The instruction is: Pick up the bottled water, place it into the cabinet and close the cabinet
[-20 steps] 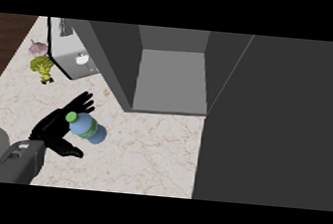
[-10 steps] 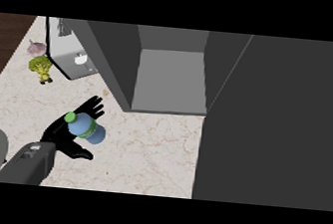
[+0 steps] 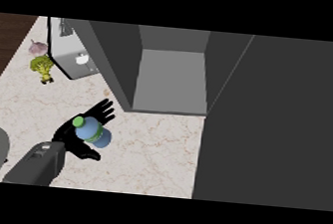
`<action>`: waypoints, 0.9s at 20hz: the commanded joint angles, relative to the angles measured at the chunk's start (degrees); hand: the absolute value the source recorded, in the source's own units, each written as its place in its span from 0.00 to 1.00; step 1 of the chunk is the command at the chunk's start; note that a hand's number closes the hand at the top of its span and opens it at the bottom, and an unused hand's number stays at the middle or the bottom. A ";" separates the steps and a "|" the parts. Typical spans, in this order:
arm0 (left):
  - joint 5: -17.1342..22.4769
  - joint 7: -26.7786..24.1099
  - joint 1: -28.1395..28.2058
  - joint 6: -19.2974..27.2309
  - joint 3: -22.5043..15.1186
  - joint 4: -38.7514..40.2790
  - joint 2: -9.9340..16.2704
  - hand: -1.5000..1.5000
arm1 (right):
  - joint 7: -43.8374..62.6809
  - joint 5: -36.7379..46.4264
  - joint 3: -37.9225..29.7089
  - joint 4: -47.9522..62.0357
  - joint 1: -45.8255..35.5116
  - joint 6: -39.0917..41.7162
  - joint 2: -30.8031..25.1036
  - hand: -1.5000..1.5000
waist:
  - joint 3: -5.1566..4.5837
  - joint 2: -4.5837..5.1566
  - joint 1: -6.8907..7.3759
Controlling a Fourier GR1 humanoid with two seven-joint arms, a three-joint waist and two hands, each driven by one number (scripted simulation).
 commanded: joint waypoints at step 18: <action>1.00 -5.80 1.08 -9.73 -2.33 -3.57 -4.64 1.00 | 0.87 0.18 0.21 -0.05 -1.19 -0.79 -0.33 0.00 | -0.02 -0.04 0.30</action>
